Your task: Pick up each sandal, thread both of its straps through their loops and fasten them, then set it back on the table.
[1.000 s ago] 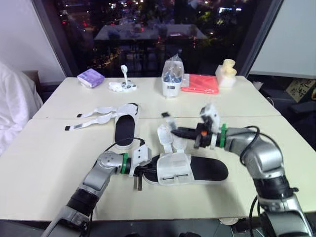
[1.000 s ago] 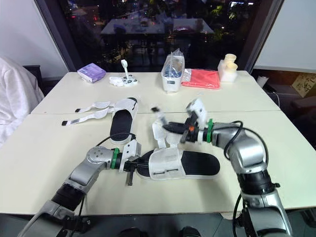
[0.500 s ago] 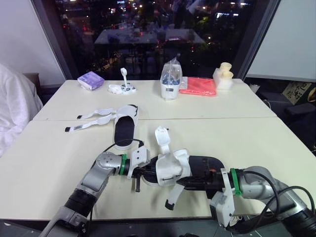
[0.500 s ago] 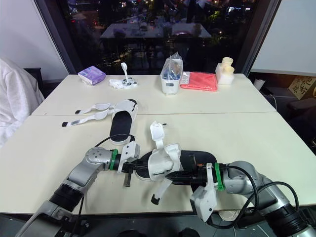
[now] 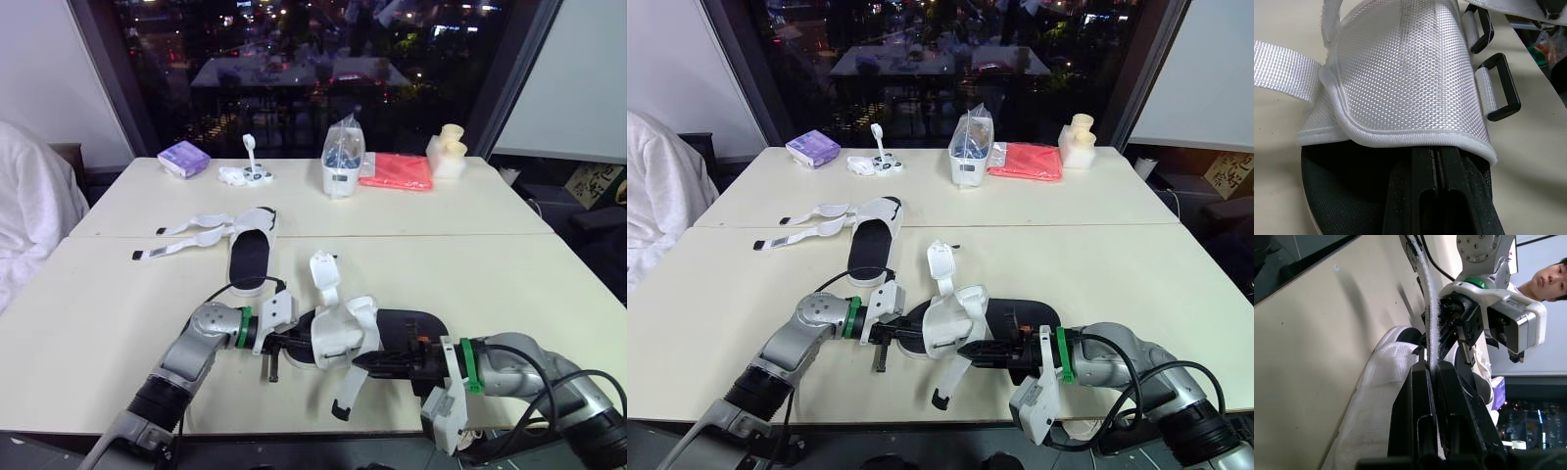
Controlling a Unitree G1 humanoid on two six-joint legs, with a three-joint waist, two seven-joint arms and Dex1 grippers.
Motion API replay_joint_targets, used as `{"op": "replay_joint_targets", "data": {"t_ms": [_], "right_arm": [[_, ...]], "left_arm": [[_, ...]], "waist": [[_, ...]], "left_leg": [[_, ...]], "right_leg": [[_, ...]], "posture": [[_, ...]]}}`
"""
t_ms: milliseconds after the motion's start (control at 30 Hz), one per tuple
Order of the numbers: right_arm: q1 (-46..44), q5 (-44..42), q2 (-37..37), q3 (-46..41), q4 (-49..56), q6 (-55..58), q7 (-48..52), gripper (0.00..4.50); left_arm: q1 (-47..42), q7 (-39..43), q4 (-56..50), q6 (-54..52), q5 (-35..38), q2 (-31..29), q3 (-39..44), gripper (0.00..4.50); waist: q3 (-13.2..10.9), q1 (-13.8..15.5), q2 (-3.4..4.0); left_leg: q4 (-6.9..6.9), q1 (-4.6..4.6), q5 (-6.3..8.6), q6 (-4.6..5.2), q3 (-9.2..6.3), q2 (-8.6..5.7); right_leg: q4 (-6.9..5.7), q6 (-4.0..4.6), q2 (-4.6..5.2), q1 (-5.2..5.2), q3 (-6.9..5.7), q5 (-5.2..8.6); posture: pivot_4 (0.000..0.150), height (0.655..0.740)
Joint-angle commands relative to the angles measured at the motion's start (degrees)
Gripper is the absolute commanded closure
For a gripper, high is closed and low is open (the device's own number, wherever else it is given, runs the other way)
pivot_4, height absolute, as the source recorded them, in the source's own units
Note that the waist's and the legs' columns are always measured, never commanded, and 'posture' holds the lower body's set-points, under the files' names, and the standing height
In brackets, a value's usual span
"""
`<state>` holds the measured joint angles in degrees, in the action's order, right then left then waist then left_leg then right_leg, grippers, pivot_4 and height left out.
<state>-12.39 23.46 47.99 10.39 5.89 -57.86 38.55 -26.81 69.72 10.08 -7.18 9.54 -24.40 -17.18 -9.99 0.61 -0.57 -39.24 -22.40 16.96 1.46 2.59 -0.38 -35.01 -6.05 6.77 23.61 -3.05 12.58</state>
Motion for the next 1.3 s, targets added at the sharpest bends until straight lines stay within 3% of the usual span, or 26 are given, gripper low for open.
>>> {"op": "replay_joint_targets", "data": {"t_ms": [33,133,367,433,600,800,933,1000,1067,1133,1300], "right_arm": [[-0.66,-0.42,0.68,-0.29,0.71,-0.25,-1.33,4.39],[-2.06,-5.96,5.06,-0.65,1.69,0.81,1.01,3.53],[-3.04,-5.62,5.49,-0.77,0.07,0.83,-0.48,0.07],[-2.72,-5.37,5.90,-0.82,-0.06,1.25,-0.29,0.07],[-0.04,-16.08,12.29,1.09,2.29,9.55,7.70,0.07],[2.85,-31.74,19.46,-2.12,7.25,27.74,16.86,0.07],[3.47,-33.40,19.22,-3.77,9.09,31.50,19.05,0.07],[4.81,-54.29,22.58,-4.76,15.20,57.21,20.01,0.07],[4.32,-69.12,24.43,-5.59,17.90,75.44,20.29,0.07],[3.06,-78.75,26.54,-6.06,18.17,88.34,21.28,0.07],[-0.68,-91.30,24.39,-6.12,16.31,108.96,18.34,0.07]], "left_arm": [[0.82,0.48,-0.53,-0.44,-0.05,-0.31,-0.82,4.50],[0.39,-0.15,0.85,0.38,-0.36,1.11,-1.22,4.50],[0.11,-0.08,1.59,0.93,-0.61,1.74,-1.17,4.50],[0.09,-0.07,1.63,1.05,-0.63,1.74,-1.14,4.50],[0.00,0.02,1.82,1.37,-0.76,1.77,-1.20,4.50],[0.25,0.20,1.66,1.44,-0.74,1.74,-1.37,4.50],[0.28,0.22,1.63,1.44,-0.74,1.73,-1.37,4.50],[0.51,0.45,1.54,1.50,-0.80,1.73,-1.66,4.50],[0.64,0.53,1.40,1.45,-0.82,1.77,-1.81,4.50],[0.64,0.49,1.38,1.42,-0.85,1.83,-1.83,4.50],[0.92,0.24,0.89,1.06,-0.82,1.92,-1.74,4.50]], "waist": [[0.00,0.00,0.00],[-0.02,0.04,0.05],[-0.01,0.24,0.03],[-0.01,0.23,0.03],[-0.01,0.22,0.03],[-0.02,0.25,0.05],[-0.02,0.26,0.05],[-0.03,0.30,0.09],[-0.03,0.23,0.09],[-0.02,0.22,0.11],[0.00,0.22,0.15]], "left_leg": [[0.00,0.00,0.00,0.00,0.00,0.00],[0.00,0.00,0.00,0.00,0.01,-0.01],[0.00,-0.01,0.00,0.01,-0.06,-0.03],[0.00,-0.01,0.01,0.01,-0.06,-0.05],[0.00,-0.01,0.02,0.03,-0.07,-0.06],[0.00,-0.01,0.02,0.03,-0.10,-0.04],[0.00,-0.01,0.02,0.02,-0.12,-0.04],[0.00,-0.04,0.03,0.02,-0.13,-0.04],[0.02,-0.06,0.03,0.03,-0.16,-0.03],[0.02,-0.06,0.04,0.03,-0.28,-0.01],[0.17,-0.17,0.10,0.07,-0.40,0.02]], "right_leg": [[0.00,0.00,0.00,0.00,0.00,0.00],[0.00,0.00,0.02,0.00,0.00,0.00],[0.03,0.01,0.04,-0.04,-0.04,0.01],[0.05,0.01,0.06,-0.06,-0.04,0.00],[0.05,0.01,0.09,-0.07,-0.04,0.01],[0.06,0.02,0.14,-0.07,-0.05,0.01],[0.12,0.02,0.24,-0.08,-0.08,0.00],[0.14,0.02,0.25,-0.07,-0.11,0.00],[0.18,0.03,0.36,-0.08,-0.11,-0.01],[0.32,0.09,0.44,-0.16,-0.16,-0.04],[0.80,0.21,0.45,-0.22,-0.25,-0.13]], "posture": [[0.150,0.7400],[0.150,0.7400],[0.150,0.7400],[0.150,0.7400],[0.150,0.7400],[0.150,0.7400],[0.150,0.7400],[0.150,0.7400],[0.150,0.7400],[0.150,0.7400],[0.150,0.7400]]}}
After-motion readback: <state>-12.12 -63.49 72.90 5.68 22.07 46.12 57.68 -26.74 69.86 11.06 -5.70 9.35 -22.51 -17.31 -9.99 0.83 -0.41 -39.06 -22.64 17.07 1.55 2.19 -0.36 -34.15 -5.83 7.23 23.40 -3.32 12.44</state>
